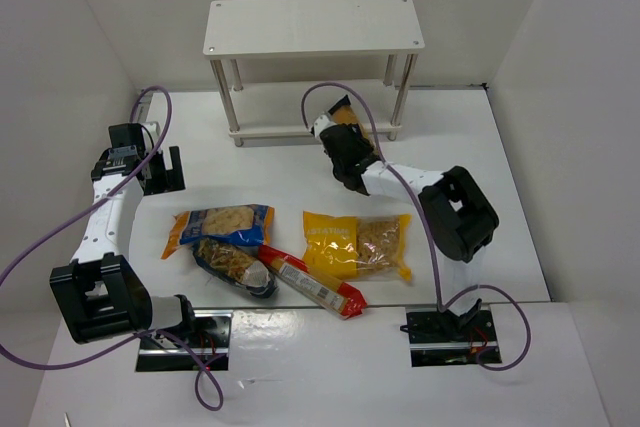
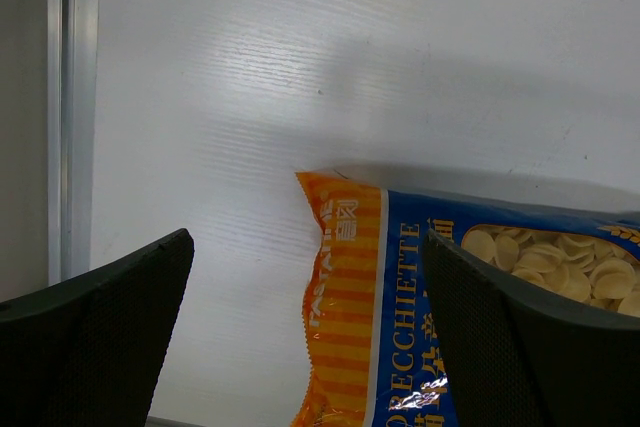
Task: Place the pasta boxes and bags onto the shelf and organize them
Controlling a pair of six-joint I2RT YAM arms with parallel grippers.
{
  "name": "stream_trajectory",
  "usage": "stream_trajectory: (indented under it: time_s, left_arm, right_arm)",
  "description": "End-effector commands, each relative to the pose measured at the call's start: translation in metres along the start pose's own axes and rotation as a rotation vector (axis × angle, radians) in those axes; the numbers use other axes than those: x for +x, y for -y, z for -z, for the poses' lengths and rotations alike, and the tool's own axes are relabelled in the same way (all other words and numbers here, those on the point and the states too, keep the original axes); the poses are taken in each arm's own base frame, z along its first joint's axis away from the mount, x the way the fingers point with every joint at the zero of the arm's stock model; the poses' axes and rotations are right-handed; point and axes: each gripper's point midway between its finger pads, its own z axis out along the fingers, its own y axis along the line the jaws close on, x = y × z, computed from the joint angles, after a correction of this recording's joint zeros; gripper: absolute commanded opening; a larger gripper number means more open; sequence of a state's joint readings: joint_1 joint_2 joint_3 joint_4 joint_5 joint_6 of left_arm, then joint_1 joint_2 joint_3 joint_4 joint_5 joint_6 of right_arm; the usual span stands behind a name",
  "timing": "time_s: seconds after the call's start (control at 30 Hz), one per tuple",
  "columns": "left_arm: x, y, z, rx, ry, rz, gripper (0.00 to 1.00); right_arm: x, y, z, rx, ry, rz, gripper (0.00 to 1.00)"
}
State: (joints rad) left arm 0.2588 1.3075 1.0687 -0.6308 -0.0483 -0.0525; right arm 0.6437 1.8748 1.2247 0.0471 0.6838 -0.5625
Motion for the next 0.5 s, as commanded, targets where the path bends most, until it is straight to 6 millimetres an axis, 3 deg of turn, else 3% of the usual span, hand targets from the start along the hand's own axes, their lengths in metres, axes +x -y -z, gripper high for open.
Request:
stream_trajectory:
  time_s: [0.0,0.3,0.47]
  left_arm:
    - [-0.003,-0.003,-0.001,-0.007,0.012,-0.008,1.00]
    - [-0.003,-0.003,-0.001,-0.007,0.012,-0.008,1.00]
    - [-0.003,-0.003,-0.001,-0.007,0.012,-0.008,1.00]
  right_arm:
    - [-0.061,0.076,0.022,0.302,0.138,-0.148,0.00]
    - [-0.070,0.083,0.017,0.359,0.127,-0.134,0.00]
    - [-0.070,0.076,0.006,0.376,0.109,-0.128,0.00]
